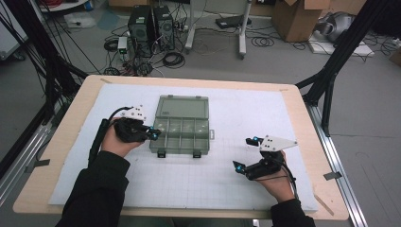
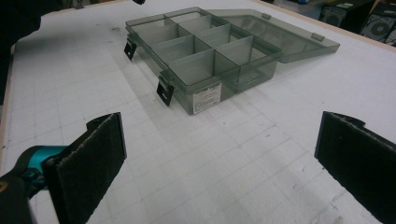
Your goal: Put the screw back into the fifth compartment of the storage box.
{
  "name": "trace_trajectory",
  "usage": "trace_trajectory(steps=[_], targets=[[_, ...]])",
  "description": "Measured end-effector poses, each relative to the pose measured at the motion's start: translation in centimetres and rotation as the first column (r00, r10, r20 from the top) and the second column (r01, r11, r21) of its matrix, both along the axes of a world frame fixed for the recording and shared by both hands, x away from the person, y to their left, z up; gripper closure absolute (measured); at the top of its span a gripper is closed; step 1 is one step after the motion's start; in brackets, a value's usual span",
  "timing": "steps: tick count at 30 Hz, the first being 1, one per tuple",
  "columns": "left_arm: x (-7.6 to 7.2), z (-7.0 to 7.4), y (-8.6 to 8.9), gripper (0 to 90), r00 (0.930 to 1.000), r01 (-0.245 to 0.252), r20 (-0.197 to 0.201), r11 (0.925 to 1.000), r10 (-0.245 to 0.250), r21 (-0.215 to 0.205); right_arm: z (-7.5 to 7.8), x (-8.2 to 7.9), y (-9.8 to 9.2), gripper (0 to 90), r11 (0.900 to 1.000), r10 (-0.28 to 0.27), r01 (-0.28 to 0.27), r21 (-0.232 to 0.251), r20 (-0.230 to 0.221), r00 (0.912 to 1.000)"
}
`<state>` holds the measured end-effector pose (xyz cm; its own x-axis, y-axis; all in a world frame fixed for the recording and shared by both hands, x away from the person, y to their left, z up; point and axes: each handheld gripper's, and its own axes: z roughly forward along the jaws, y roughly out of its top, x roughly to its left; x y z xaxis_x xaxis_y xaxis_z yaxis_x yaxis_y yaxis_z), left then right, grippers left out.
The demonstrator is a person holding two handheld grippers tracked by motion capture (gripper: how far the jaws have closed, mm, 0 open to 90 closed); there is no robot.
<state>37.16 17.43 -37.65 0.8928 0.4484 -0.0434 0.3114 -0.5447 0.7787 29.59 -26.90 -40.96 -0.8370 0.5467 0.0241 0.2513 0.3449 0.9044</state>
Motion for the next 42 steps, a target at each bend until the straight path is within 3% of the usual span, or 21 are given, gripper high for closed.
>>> trace_trajectory(steps=[16, 31, 35, 42], targets=[[0.26, -0.59, 0.30, 86.6, 0.9996, -0.027, -0.009, 0.9990, 0.027, 0.035, 0.00, -0.01, 0.05, 0.9, 1.000, 0.000, 0.000, -0.004, 0.002, 1.0000], [0.28, -0.57, 0.40, 86.1, 0.9991, -0.037, -0.019, 0.9987, 0.038, 0.035, -0.02, 0.00, 0.07, 0.9, 1.000, 0.003, -0.003, -0.004, 0.000, 1.0000], [0.44, -0.66, 0.55, 76.2, 0.9970, -0.068, -0.036, 0.9970, 0.069, 0.038, -0.02, -0.01, 0.06, 0.9, 1.000, 0.002, -0.002, -0.006, -0.002, 1.0000], [0.31, -0.45, 0.64, 72.7, 0.9978, -0.049, -0.045, 0.9987, 0.050, 0.016, 0.00, -0.01, 0.04, 0.9, 1.000, 0.002, -0.002, -0.002, 0.000, 1.0000]])
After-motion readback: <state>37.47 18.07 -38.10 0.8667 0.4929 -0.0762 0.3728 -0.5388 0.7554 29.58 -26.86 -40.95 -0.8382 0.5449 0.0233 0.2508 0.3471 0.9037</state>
